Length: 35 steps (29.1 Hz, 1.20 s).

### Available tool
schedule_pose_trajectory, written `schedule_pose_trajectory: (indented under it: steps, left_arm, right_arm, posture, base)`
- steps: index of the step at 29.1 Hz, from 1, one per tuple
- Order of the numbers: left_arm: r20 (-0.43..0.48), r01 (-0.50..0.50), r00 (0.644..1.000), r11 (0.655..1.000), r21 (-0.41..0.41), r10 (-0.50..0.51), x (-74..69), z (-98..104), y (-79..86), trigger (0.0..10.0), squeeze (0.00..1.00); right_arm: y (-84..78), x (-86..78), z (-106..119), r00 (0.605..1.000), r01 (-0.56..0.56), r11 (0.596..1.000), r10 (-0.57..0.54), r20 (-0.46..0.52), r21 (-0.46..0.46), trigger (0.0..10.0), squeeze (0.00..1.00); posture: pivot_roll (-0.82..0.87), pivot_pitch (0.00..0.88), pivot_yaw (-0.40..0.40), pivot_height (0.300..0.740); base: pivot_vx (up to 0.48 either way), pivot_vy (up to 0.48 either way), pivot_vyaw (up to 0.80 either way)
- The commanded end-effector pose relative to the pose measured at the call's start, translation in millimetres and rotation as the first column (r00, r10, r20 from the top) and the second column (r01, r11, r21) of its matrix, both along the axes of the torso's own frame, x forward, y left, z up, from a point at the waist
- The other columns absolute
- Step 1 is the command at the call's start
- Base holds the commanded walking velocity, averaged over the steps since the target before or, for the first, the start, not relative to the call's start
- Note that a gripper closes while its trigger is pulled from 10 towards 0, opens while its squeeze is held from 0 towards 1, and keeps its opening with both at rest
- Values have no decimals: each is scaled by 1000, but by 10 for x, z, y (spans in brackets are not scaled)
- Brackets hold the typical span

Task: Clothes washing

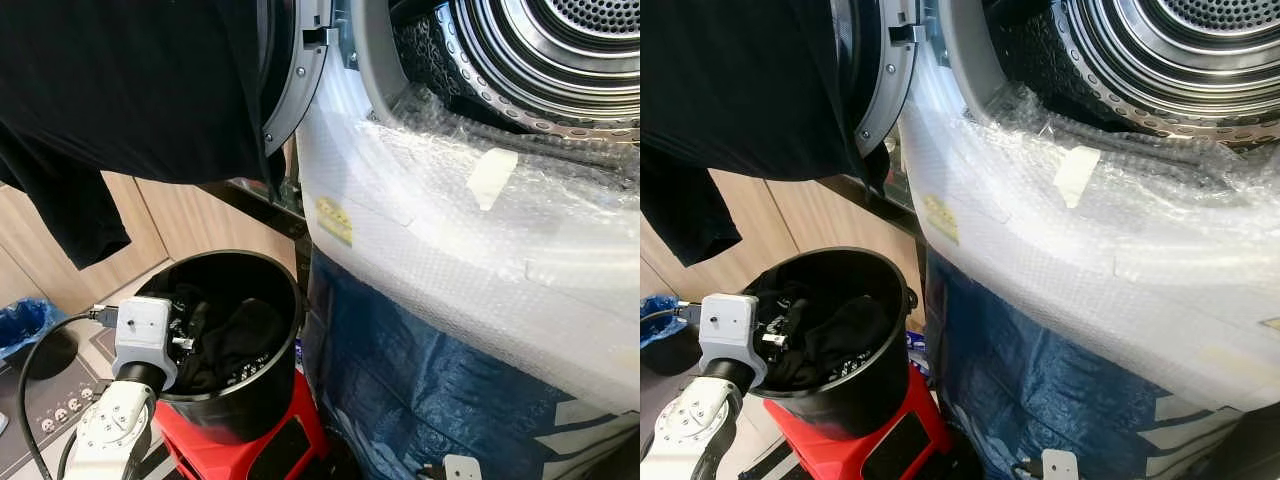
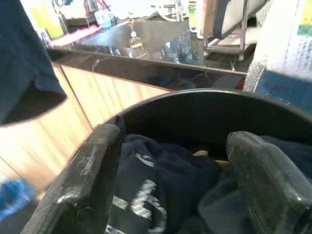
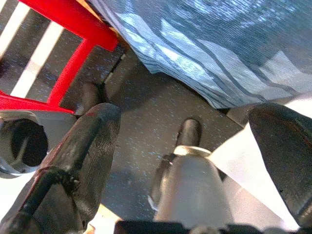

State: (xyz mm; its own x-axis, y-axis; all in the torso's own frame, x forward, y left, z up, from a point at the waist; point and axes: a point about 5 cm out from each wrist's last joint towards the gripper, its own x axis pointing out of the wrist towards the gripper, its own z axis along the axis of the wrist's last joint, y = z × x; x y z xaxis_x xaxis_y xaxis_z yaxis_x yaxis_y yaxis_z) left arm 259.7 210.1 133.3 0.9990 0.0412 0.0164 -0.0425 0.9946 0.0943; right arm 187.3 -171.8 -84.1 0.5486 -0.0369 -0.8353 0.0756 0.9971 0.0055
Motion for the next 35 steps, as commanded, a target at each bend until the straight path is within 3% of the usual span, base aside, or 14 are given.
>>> schedule_pose_trajectory:
  steps: [1, 5, 6, 7, 10, 12, 16, 20, 21, 26, 28, 29, 34, 35]
  left_arm:
    - [-21, -27, 999, 997, -67, 26, -5, 8, 64, 10000, 0]
    - [-45, -82, 996, 991, -102, 77, 23, 9, 218, 10000, 0]
    - [-48, -113, 993, 985, -128, 108, 35, 22, 304, 10000, 271]
    - [-47, -120, 992, 981, -155, 114, 37, 30, 330, 10000, 1000]
    - [-48, -130, 991, 977, -170, 123, 41, 61, 400, 10000, 1000]
    - [-82, -144, 988, 980, -135, 134, 49, 47, 481, 10000, 1000]
    - [-112, -122, 988, 983, -134, 107, 92, 38, 507, 10000, 1000]
    - [-148, -14, 989, 995, -97, -1, 263, 17, 432, 10000, 1000]
    - [-157, 30, 987, 996, -80, -43, 368, 14, 389, 10000, 1000]
    - [-188, 81, 978, 996, -35, -87, 586, 11, 310, 10000, 1000]
    - [-206, 107, 972, 993, -55, -116, 649, 18, 274, 10000, 1000]
    - [-219, 106, 969, 993, -52, -115, 672, 11, 273, 10000, 0]
    - [-222, 65, 972, 997, -49, -74, 713, 18, 289, 10000, 0]
    - [-232, 54, 971, 997, -52, -64, 717, -9, 282, 10000, 0]
  right_arm:
    - [47, -12, -11, 1000, -7, 1000, 7, -3, 4, 10000, 0]
    - [36, -91, -49, 1000, -5, 1000, 5, -27, -6, 10000, 0]
    - [17, -134, -68, 999, -3, 1000, 2, -43, -18, 10000, 0]
    - [13, -146, -73, 999, -8, 1000, 7, -45, -22, 10000, 0]
    - [-12, -179, -85, 999, 11, 1000, -12, -50, -18, 10000, 0]
    - [-12, -195, -91, 999, 3, 1000, -4, -49, -14, 10000, 0]
    - [-27, -199, -92, 998, 26, 999, -27, -53, -23, 10000, 0]
    - [-28, -184, -86, 998, 38, 999, -38, -46, -18, 10000, 0]
    - [-19, -163, -78, 999, 24, 999, -25, -42, -22, 10000, 0]
    - [3, -91, -47, 1000, 9, 1000, -9, -20, -23, 10000, 0]
    - [12, -69, -38, 1000, 4, 1000, -4, -17, -25, 10000, 0]
    - [35, -54, -32, 1000, -16, 1000, 16, -11, -24, 10000, 0]
    - [71, -53, -32, 999, -34, 999, 34, 1, -20, 10000, 0]
    - [65, -114, -59, 999, -35, 999, 35, -16, -25, 10000, 0]
  posture:
    - [254, 98, 71, 740]
    - [263, 101, 59, 740]
    - [263, 101, 59, 740]
    - [263, 101, 59, 740]
    - [269, 105, 59, 740]
    - [270, 107, 60, 740]
    - [264, 111, 54, 740]
    - [266, 113, 36, 740]
    - [260, 111, 34, 740]
    - [255, 76, 50, 740]
    - [240, 65, 59, 740]
    - [233, 60, 64, 740]
    - [226, 57, 67, 740]
    - [229, 51, 68, 740]
  base:
    - [0, 0, 0]
    - [0, 0, 0]
    - [0, 0, 0]
    - [0, 0, 0]
    - [0, 0, 0]
    - [0, 0, 0]
    - [0, 0, 0]
    - [0, 0, 0]
    - [0, 0, 0]
    - [0, 0, 0]
    - [0, 0, 0]
    - [0, 0, 0]
    - [0, 0, 0]
    - [0, 0, 0]
